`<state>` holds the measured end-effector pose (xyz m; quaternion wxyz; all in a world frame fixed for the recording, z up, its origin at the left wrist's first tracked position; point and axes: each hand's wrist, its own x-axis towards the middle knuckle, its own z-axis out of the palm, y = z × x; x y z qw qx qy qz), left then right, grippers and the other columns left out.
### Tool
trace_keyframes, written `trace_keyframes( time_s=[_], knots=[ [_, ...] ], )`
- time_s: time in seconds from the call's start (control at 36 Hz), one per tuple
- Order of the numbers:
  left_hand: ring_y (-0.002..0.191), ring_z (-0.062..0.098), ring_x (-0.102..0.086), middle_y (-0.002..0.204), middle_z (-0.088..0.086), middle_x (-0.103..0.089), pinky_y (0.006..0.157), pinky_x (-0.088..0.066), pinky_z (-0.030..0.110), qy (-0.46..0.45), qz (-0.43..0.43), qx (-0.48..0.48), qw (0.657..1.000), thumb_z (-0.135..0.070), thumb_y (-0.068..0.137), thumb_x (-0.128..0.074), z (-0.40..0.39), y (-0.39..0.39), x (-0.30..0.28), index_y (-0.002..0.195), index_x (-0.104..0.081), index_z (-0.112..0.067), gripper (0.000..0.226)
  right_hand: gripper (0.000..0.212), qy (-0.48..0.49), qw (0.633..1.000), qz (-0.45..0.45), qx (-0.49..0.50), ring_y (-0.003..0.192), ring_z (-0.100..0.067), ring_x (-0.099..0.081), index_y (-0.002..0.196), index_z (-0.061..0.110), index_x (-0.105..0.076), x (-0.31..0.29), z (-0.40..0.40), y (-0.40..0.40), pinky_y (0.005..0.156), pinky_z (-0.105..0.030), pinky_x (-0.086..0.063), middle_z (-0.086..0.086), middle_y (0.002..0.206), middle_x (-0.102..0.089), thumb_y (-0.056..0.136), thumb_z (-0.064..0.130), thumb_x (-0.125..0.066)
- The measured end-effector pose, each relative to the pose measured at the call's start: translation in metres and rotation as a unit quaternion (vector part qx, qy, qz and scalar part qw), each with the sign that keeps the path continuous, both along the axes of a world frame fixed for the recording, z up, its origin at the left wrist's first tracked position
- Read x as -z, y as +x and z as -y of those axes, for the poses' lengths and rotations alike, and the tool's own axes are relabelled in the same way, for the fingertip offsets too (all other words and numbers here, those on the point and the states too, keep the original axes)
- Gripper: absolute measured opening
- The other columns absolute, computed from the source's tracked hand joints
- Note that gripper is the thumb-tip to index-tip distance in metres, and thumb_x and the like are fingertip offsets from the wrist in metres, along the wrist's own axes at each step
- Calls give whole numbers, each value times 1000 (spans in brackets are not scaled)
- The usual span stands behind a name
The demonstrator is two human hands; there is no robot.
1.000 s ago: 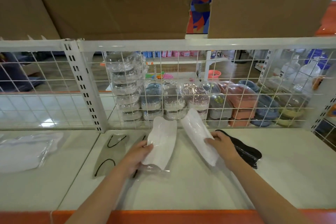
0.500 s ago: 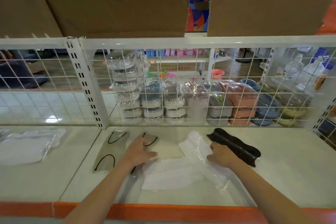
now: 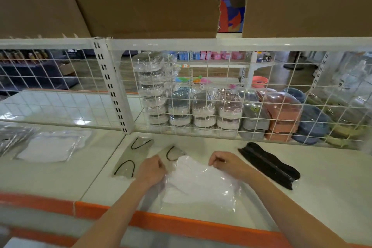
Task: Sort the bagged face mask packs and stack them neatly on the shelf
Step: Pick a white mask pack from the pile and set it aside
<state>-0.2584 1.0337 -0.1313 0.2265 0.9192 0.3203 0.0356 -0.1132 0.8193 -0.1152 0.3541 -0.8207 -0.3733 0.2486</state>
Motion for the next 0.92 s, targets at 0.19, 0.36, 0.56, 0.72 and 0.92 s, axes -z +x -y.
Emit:
trace_keyframes(
  time_s=[0.19, 0.36, 0.56, 0.72, 0.92],
  knots=[
    [66, 13, -47, 68, -2, -49, 61, -33, 29, -55, 35, -72, 995, -34, 98, -39, 7, -21, -4, 70, -47, -13, 36, 37, -159, 969, 183, -47, 117, -22, -44, 125, 25, -51, 22, -26, -12, 96, -36, -39, 0, 123, -49, 93, 44, -45],
    [57, 16, -52, 58, 7, -49, 61, -39, 29, -40, -45, -9, 998, -57, 83, -57, 26, -27, 2, 59, -52, -9, 54, 59, -260, 945, 172, -99, 113, -21, -45, 120, 18, -45, 12, -24, -23, 92, -32, -30, 0, 117, -50, 77, 53, -65],
    [107, 22, -55, 113, 1, -57, 88, -46, 31, -246, 134, -89, 956, -40, 65, -84, 39, -29, -1, 120, -45, -13, 72, 35, -26, 988, 47, -142, 65, -6, -37, 66, 22, -42, 5, -19, -19, 61, -25, -26, 9, 71, -39, 80, 32, -72],
    [78, 17, -69, 84, 2, -74, 65, -54, 22, -359, 291, -91, 882, -7, 78, -73, 45, -45, -17, 96, -69, -6, 18, 18, 126, 984, -24, 125, 96, -12, -57, 97, 24, -61, 7, -10, -5, 84, -28, -43, 3, 105, -63, 85, 36, -66],
    [68, 15, -54, 75, 5, -58, 59, -44, 23, -290, 350, -102, 885, -28, 70, -78, 31, -55, -12, 92, -66, 5, 41, 48, 141, 944, -273, 119, 95, -26, -61, 111, 10, -54, 14, -5, -16, 84, -45, -48, -7, 107, -63, 70, 19, -78]
  ],
)
